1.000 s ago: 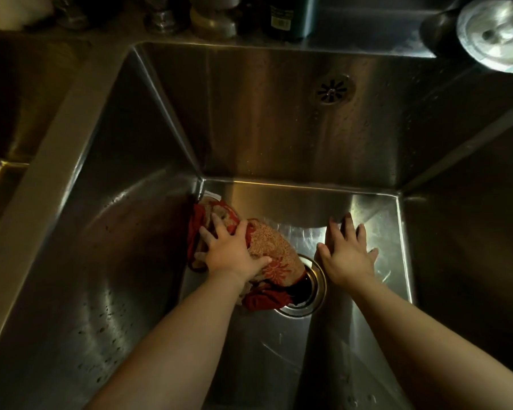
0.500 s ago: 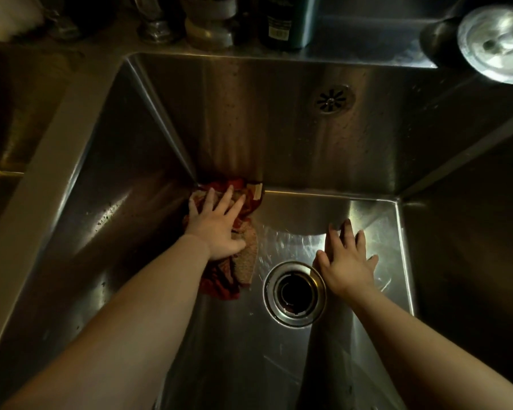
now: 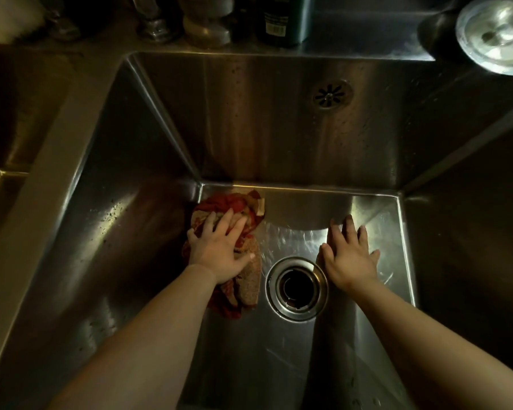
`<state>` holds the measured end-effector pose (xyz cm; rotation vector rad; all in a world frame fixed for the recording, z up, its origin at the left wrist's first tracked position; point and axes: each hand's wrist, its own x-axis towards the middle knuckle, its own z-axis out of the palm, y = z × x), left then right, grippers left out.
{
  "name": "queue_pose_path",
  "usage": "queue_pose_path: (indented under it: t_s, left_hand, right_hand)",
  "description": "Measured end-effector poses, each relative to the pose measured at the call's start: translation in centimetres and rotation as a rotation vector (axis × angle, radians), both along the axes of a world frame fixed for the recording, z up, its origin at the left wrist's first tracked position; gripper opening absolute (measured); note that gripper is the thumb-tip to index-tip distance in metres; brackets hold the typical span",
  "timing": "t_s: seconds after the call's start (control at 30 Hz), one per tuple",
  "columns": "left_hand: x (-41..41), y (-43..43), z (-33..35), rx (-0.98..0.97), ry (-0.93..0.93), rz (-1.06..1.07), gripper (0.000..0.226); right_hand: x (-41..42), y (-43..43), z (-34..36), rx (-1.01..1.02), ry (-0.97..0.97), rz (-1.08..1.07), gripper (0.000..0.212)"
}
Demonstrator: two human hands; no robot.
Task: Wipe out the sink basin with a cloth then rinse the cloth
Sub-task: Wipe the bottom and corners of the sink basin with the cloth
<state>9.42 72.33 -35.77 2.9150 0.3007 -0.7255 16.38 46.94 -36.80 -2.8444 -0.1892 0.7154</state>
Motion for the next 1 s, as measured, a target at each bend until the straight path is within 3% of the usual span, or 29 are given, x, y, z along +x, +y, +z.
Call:
queue_pose_path:
  t_s: [0.3, 0.53, 0.83, 1.0]
  left_hand:
    - [-5.1, -2.8, -0.6, 0.048, -0.059, 0.033, 0.07]
    - [-2.8, -2.6, -0.9, 0.063, -0.106, 0.043, 0.053]
    - [5.3, -2.4, -0.3, 0.0, -0.037, 0.079, 0.053]
    - [5.8, -3.2, -0.1, 0.011, -0.046, 0.1, 0.052]
  right_hand:
    - [-2.4, -0.7, 0.1, -0.026, -0.03, 0.034, 0.058]
    - [-2.5, -0.7, -0.1, -0.033, -0.066, 0.031, 0.054]
    - [-2.3, -1.6, -0.6, -0.008, -0.094, 0.061, 0.053]
    - [-1.9, -2.6, -0.3, 0.05, -0.11, 0.072, 0.053]
